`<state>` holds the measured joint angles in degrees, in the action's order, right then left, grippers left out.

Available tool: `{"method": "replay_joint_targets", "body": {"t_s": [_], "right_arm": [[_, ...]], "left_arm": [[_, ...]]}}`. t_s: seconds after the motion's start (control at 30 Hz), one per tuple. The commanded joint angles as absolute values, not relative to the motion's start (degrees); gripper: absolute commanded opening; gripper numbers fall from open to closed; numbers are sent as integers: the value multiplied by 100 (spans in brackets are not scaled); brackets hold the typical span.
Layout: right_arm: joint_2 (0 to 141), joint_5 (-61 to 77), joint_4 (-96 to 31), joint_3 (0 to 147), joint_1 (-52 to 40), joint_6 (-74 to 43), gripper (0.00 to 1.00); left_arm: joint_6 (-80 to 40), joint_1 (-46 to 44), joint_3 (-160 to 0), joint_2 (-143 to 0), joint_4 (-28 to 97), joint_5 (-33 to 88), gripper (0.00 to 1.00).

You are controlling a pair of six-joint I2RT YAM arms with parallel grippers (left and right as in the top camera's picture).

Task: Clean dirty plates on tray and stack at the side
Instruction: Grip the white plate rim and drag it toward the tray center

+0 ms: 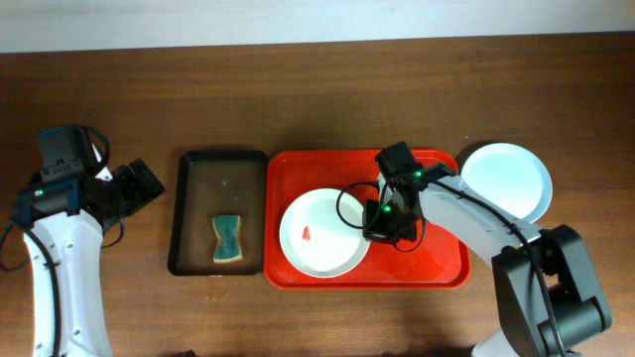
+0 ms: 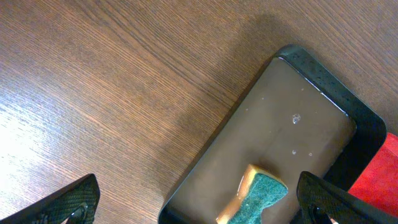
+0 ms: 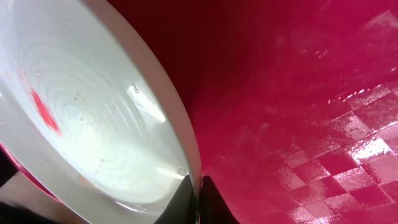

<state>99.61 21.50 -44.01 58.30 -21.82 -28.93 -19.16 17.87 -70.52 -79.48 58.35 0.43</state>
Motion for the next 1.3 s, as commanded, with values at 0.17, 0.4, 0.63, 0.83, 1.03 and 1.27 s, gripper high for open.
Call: {"method": "replay_joint_targets", "body": {"t_s": [0.17, 0.4, 0.63, 0.83, 1.03, 1.27], "right_arm": [[10001, 1028, -4357, 5959, -2359, -2860, 6], [10001, 661, -4139, 5959, -2163, -3015, 4], [10001, 661, -4117, 5959, -2091, -2965, 5], [10001, 705, -4947, 6654, -2091, -2571, 24], [9961, 657, -6720, 7540, -2029, -2176, 28], [9926, 681, -6993, 7295, -1723, -2165, 99]], "left_arm": [[-1970, 1817, -7140, -7872, 5839, 21, 99], [-1970, 1817, -7140, -7872, 5839, 21, 99], [-1970, 1817, -7140, -7872, 5841, 21, 99], [-1970, 1817, -7140, -7872, 5839, 21, 99], [-1970, 1817, -7140, -7872, 5839, 21, 99], [-1970, 1817, -7140, -7872, 5839, 21, 99]]}}
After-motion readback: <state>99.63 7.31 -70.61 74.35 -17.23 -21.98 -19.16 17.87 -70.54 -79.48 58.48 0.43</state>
